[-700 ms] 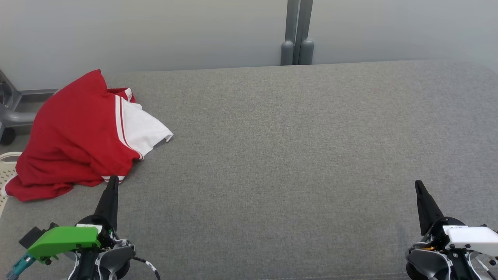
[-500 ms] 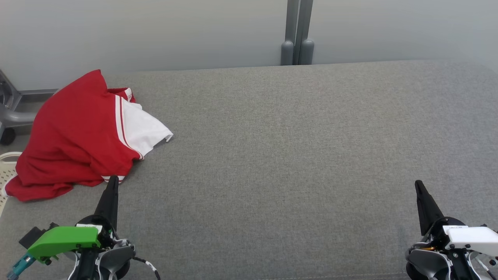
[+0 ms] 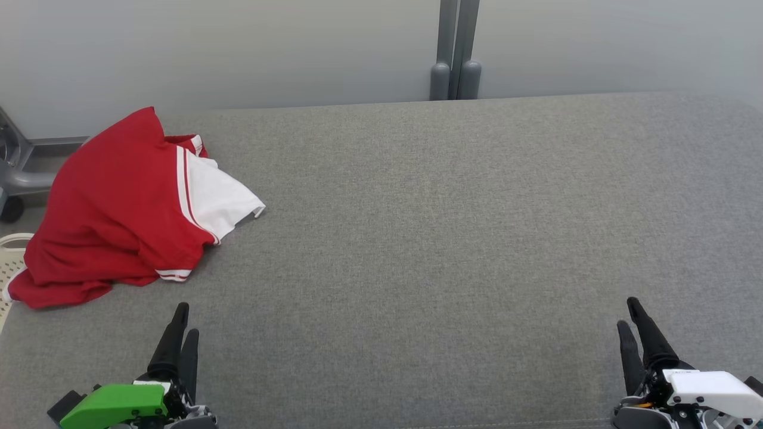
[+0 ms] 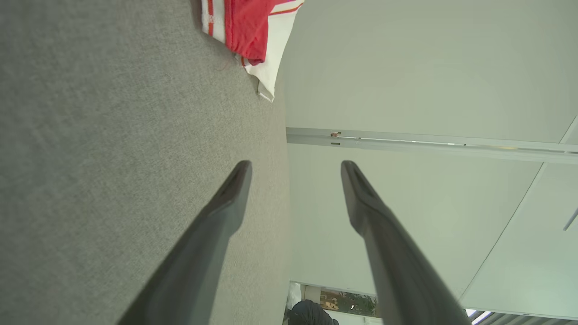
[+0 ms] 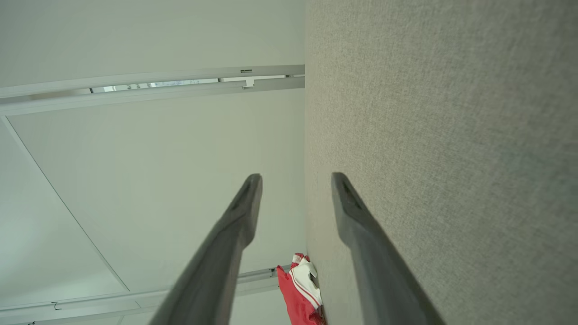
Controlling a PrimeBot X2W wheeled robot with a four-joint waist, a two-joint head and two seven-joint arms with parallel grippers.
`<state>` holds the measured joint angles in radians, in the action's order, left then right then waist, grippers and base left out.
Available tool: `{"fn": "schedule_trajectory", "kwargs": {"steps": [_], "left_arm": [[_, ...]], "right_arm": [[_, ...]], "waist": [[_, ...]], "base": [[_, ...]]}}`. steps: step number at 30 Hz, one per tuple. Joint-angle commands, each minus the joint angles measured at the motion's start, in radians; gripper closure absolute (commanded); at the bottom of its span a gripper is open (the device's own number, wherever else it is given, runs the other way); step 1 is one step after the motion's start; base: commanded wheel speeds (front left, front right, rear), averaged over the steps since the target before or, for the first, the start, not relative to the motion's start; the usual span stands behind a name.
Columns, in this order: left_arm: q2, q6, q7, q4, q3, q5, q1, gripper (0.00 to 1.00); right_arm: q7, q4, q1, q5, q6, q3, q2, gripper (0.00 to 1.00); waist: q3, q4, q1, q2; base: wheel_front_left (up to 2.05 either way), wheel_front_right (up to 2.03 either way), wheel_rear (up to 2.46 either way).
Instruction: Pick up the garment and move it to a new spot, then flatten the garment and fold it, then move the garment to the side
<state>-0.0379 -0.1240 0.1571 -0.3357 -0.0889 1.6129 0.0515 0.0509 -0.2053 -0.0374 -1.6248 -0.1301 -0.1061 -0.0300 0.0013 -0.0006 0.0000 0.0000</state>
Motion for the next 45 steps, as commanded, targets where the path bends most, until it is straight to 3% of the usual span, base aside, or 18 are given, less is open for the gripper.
{"fn": "schedule_trajectory", "kwargs": {"steps": [1, 12, 23, 31, 45], "left_arm": [[-0.002, -0.002, -0.013, 0.019, 0.005, -0.002, 0.014, 0.0], [-0.006, -0.003, -0.069, 0.035, 0.029, -0.027, -0.008, 0.0], [-0.014, -0.003, -0.124, 0.027, 0.049, -0.139, -0.008, 0.0], [-0.01, 0.003, -0.16, 0.025, 0.035, -0.256, -0.007, 0.0], [-0.009, 0.029, -0.215, 0.021, 0.063, -0.561, -0.004, 0.0]], "right_arm": [[-0.01, 0.014, 0.014, 0.009, 0.0, 0.014, -0.005, 0.0], [-0.052, 0.002, 0.031, 0.043, 0.0, 0.074, -0.008, 0.0], [-0.094, -0.051, 0.061, 0.151, 0.0, 0.114, -0.011, 0.0], [-0.12, -0.086, 0.081, 0.27, 0.0, 0.119, -0.011, 0.0], [-0.162, -0.153, 0.125, 0.574, 0.0, 0.137, -0.014, 0.0]], "waist": [[-0.001, -0.001, 0.0, 0.0], [-0.008, -0.002, 0.0, 0.0], [-0.015, 0.002, 0.0, 0.0], [-0.02, 0.005, 0.0, 0.0], [-0.026, 0.006, 0.0, 0.0]], "base": [[0.0, 0.0, 0.0], [0.0, 0.0, 0.0], [0.0, 0.0, 0.0], [0.0, 0.0, 0.0], [0.0, 0.0, 0.0]]}}
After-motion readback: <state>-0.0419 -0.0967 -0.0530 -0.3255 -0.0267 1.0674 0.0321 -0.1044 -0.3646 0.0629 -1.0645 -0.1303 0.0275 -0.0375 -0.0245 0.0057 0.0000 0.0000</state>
